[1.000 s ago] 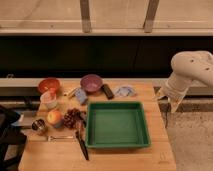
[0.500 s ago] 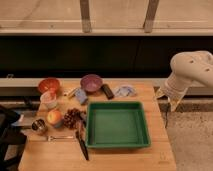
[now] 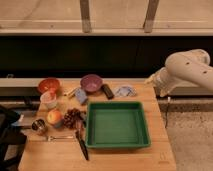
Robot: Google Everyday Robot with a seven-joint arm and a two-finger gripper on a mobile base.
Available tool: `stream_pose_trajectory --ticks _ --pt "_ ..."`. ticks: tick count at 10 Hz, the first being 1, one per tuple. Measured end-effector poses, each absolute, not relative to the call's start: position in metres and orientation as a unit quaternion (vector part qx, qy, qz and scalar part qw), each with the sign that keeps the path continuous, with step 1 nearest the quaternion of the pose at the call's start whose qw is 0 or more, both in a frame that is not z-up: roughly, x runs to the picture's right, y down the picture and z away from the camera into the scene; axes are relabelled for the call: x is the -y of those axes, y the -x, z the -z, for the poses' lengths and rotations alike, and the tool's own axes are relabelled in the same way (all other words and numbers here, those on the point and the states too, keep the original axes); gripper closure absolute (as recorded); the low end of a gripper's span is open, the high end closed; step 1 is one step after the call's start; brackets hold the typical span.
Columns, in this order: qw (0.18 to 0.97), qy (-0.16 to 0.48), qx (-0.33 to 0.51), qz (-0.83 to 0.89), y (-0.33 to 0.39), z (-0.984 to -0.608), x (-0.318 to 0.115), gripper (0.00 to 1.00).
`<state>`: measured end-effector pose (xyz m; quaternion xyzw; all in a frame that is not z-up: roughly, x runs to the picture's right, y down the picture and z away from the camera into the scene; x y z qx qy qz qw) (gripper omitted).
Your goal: Wipe purple bowl with towel
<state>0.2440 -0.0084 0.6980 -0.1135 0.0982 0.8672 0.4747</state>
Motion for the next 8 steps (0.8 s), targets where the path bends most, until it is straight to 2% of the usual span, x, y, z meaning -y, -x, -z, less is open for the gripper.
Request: stream_pose_trajectory --ticks 4,8 --pt "0.476 0.113 -0.101 -0.866 -0.246 -0.698 0.007 0.35" --pt "0.437 0.131 -0.089 -0.885 -0.276 -0.701 -0.003 0.35"
